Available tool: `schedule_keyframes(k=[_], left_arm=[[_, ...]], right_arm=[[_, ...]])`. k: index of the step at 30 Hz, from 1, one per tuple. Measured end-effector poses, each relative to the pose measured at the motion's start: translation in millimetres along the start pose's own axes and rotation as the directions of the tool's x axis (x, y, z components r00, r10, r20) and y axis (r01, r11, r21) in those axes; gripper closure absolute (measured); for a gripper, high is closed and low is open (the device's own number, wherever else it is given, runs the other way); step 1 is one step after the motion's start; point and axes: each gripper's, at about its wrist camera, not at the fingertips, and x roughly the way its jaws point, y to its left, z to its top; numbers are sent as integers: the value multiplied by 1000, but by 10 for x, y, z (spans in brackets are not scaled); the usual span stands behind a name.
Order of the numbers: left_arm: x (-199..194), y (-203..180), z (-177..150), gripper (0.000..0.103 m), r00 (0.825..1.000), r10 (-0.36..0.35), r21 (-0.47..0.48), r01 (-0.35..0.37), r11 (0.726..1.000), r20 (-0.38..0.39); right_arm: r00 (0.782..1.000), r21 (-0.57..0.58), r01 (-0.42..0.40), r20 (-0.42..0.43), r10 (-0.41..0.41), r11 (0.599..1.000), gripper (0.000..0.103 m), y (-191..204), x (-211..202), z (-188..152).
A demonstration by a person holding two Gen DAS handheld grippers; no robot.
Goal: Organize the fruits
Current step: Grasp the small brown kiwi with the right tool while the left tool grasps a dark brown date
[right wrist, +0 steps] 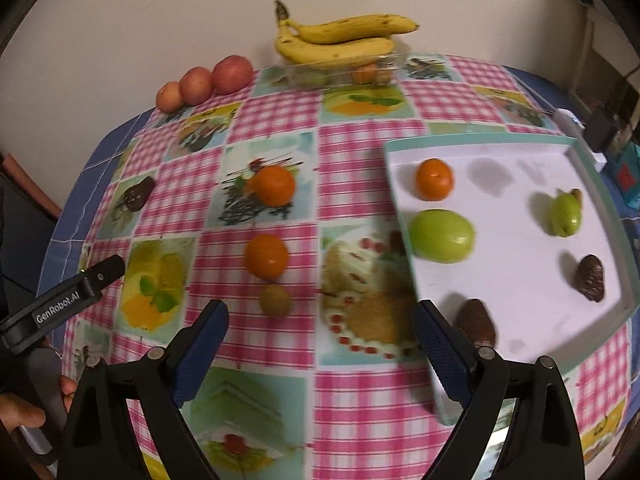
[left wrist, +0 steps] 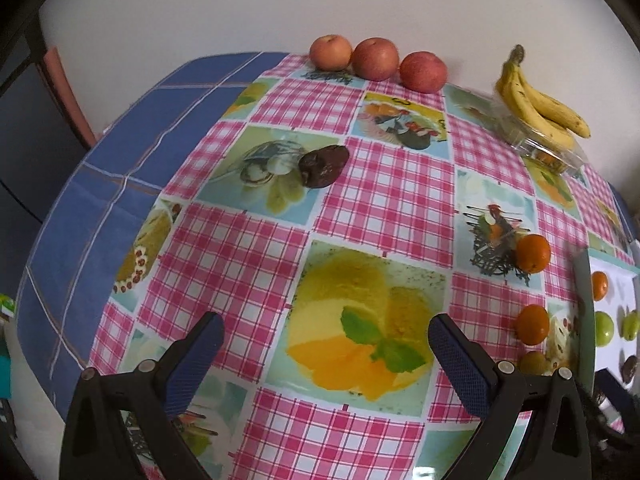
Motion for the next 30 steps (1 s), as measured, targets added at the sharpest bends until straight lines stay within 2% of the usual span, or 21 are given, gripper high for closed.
schedule_keyframes(k=[5,9,16,19,22,28,30], left_arm=[[88,70,-2,0,1000,3,-33,-4,999,-28],[135,89,-6,0,999,1,-43,-3,999,-44],[176,83,-13,0,999,1,-46,-3,999,-51],[182,81,-9,0,999,5,-43,-7,999,-49],[188,76,-5,0,999,5,-42,-7,999,-48],[196,73,2,0,999,14,-40,-16,999,-47],[198,74,0,0,999,12,-43,-14,999,-48]], right_arm=[[1000,-26,4,-26,-4,1000,11,98,138,-23],[998,-31,-12,-68,10,999,22,129,272,-66],[996,-49,-18,-87,14,999,30,180,412,-78],[995,-59,0,-96,-5,998,43,214,476,-72],[994,-73,9,-105,-16,997,45,245,520,-70],[994,-94,17,-106,-27,995,56,300,560,-37],[992,-102,11,-123,-24,995,63,310,561,-28]])
